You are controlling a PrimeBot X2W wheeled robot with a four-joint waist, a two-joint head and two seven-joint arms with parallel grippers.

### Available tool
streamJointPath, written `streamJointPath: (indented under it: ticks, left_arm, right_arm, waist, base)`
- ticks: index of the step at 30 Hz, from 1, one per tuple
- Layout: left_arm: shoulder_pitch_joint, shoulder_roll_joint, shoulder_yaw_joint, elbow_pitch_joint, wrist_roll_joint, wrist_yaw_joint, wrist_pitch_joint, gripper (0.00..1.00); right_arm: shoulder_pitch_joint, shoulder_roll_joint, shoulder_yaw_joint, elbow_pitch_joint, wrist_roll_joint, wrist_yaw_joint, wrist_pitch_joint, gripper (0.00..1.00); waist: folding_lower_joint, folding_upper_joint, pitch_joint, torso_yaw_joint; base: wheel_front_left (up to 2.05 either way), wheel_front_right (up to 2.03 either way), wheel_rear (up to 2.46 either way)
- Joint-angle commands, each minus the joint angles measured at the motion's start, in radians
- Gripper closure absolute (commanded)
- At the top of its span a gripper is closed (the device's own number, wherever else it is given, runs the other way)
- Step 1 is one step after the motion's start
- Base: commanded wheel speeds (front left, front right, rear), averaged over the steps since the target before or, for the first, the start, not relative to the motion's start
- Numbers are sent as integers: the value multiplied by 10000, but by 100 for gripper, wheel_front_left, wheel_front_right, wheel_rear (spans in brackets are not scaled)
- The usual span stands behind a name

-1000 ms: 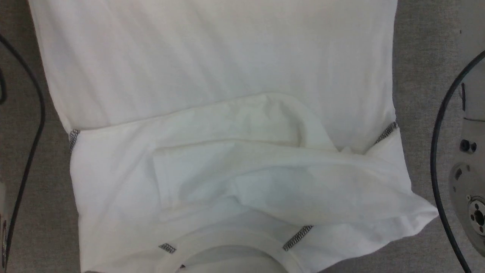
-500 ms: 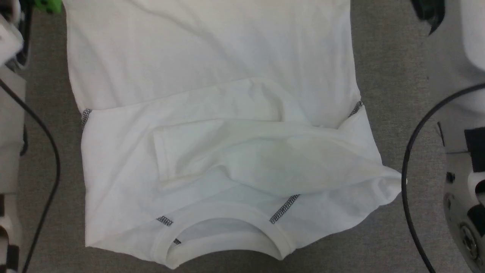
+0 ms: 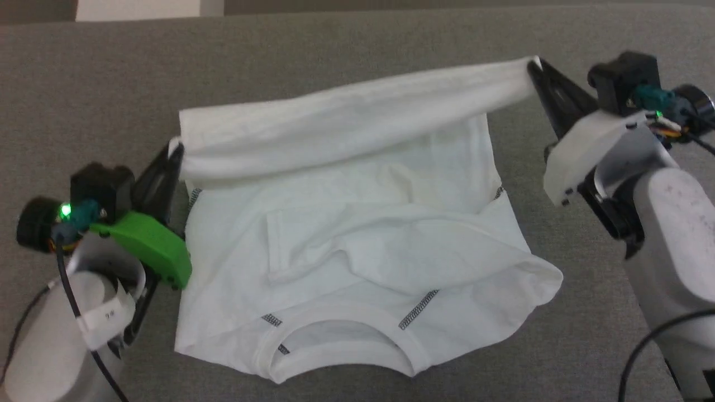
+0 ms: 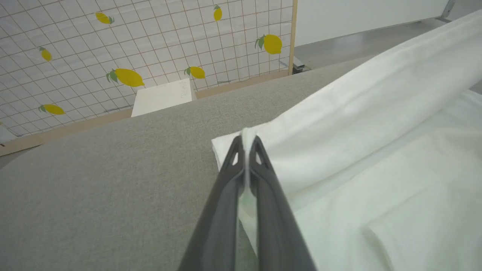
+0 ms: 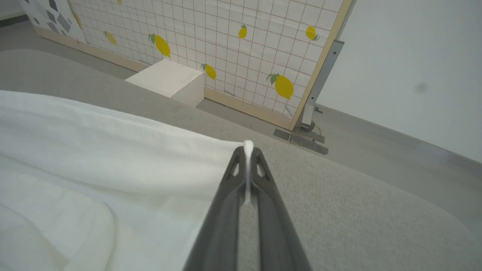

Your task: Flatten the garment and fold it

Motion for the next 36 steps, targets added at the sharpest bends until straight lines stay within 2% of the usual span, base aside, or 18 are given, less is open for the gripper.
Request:
streamJointPath:
  ticks: [1, 5, 8, 15, 21, 28, 29, 30, 31, 36]
  left_arm:
    - [703, 41, 49, -375, -261, 165, 87, 100]
    - [2340, 6, 99, -1092, -689, 516, 200, 100]
    - [3225, -35, 90, -1278, -919, 666, 194, 100]
    - [4329, -282, 14, -1023, -1273, 832, -14, 100]
    - [4638, -449, -263, -409, -1303, 750, -117, 100]
    - [4670, -796, -567, 557, -1326, 698, -279, 100]
    - [4712, -862, -585, 655, -1380, 708, -272, 70]
    - [4743, -908, -595, 719, -1416, 722, -274, 21]
    - [4773, -954, -606, 783, -1450, 739, -277, 0]
    - [4949, -1193, -319, 574, -1477, 1182, -953, 0]
  right_arm:
    - [671, -206, -159, -490, 108, -17, 196, 100]
    - [2557, -457, -809, -1894, 218, -17, 927, 100]
    - [3930, -371, -1406, -2836, 238, -17, 1503, 100]
    - [6640, 627, -2630, -4498, 47, -17, 2782, 100]
    - [7985, 1300, -3139, -4746, -564, -17, 3376, 100]
    - [8671, 1788, -3175, -3792, -827, -17, 3319, 100]
    - [8749, 1812, -3151, -3696, -852, -17, 3382, 73]
    - [8811, 1838, -3148, -3645, -848, -17, 3416, 0]
    - [8884, 1890, -3180, -3606, -800, -17, 3452, 0]
    - [9177, 2184, -3691, -4050, -485, -17, 2978, 0]
  waist:
    - [1, 0, -1299, 423]
    - [1, 0, -1687, 560]
    - [1, 0, -1842, 664]
    - [1, 0, -1948, 760]
    - [1, 0, -1991, 778]
    - [1, 0, -2198, 783]
    - [1, 0, -2249, 786]
    - [1, 0, -2289, 789]
    - [1, 0, -2336, 795]
    - [1, 0, -2598, 894]
  base:
    - [0, 0, 0]
    - [0, 0, 0]
    - [0, 0, 0]
    - [0, 0, 0]
    - [0, 0, 0]
    - [0, 0, 0]
    - [0, 0, 0]
    - [0, 0, 0]
    - [0, 0, 0]
    - [0, 0, 0]
